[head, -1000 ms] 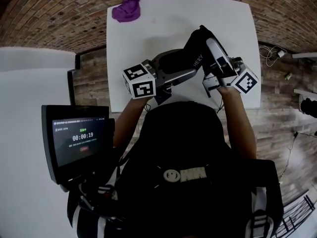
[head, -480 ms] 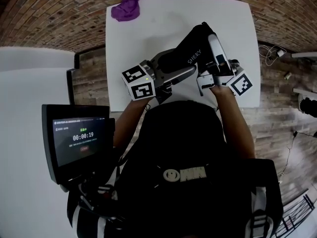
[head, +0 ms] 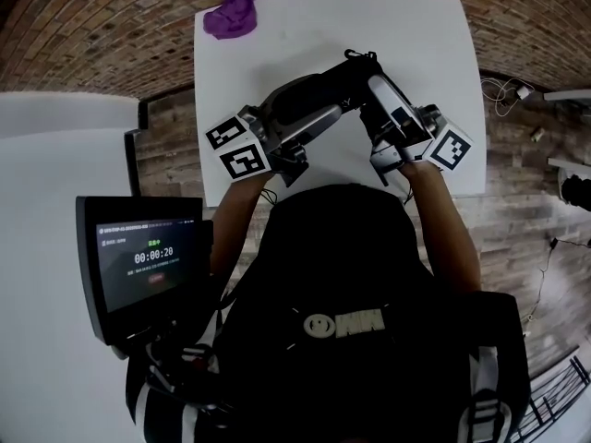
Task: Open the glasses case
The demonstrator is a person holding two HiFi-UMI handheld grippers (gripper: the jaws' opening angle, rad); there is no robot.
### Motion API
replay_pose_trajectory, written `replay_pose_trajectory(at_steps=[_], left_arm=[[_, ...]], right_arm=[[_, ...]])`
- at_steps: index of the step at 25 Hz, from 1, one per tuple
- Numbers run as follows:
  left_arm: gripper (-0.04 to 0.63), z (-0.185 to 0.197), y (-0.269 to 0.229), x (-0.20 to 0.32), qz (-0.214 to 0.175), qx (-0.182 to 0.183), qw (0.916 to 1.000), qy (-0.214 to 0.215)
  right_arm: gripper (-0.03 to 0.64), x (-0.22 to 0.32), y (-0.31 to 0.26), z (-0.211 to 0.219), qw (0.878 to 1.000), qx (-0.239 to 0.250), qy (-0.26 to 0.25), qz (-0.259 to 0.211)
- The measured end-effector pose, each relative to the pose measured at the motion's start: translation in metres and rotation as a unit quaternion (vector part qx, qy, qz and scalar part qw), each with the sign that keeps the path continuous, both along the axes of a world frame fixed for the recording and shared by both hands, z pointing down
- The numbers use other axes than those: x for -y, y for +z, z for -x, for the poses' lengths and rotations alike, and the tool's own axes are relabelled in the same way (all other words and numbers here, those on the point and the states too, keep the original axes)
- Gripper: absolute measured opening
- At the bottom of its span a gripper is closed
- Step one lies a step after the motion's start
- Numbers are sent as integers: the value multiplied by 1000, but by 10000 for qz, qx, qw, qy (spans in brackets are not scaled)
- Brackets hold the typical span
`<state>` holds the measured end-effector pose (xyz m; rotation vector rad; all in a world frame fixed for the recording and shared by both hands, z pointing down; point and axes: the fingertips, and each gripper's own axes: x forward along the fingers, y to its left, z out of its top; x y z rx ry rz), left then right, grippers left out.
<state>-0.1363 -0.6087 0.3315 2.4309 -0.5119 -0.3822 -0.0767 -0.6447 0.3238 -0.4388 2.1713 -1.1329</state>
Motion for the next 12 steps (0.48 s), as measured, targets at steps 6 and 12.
replay_pose_trajectory(at_steps=[6, 12], left_arm=[[305, 23, 18, 24, 632, 548, 9955, -450], [304, 28, 29, 33, 717, 1117, 9883, -746]], right_arm=[[252, -2, 36, -9, 9857, -1650, 224, -271], [252, -25, 82, 29, 8452, -5081, -21, -1657]])
